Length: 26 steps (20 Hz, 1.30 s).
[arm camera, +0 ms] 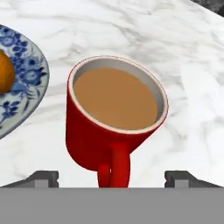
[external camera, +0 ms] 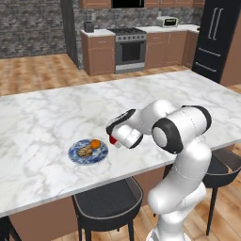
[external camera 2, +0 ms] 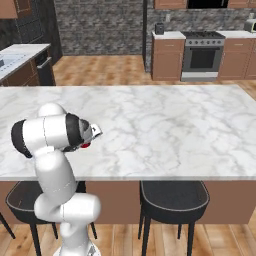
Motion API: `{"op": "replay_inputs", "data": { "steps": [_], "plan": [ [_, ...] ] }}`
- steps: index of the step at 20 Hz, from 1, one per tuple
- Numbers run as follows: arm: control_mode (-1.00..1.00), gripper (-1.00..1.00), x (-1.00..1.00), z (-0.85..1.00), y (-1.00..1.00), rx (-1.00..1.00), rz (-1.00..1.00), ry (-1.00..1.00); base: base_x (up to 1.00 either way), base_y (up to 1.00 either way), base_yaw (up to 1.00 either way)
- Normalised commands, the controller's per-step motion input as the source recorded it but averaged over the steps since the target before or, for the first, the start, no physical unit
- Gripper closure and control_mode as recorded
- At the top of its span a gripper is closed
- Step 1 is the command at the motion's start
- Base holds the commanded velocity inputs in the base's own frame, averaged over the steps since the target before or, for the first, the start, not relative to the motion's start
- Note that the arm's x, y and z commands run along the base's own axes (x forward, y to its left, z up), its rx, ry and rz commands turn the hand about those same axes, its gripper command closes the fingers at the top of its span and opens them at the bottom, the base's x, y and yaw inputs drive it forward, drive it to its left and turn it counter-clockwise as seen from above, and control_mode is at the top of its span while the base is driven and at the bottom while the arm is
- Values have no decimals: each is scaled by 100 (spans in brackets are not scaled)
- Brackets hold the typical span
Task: Pick up the brewed coffee from the coffee machine and place it next to the breakfast plate on the dining counter.
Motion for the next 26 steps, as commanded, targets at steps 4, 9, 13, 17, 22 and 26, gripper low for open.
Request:
{"op": "replay_inputs", "data": {
  "steps": [4,9,13,17,22,26],
  "plan": [
    [-100,-100,-39,77,-6,0,-1,-1,0,0,0],
    [-100,-100,-41,92,-30,0,-4,-1,0,0,0],
    [-100,-100,-13,100,-62,8,-5,-2,0,0,0],
    [-100,-100,-20,100,-81,15,0,-3,0,0,0],
    [-100,-100,-39,100,-73,11,0,-2,0,0,0],
    [-100,-100,-25,100,-49,9,3,0,0,0,0]
  ]
}}
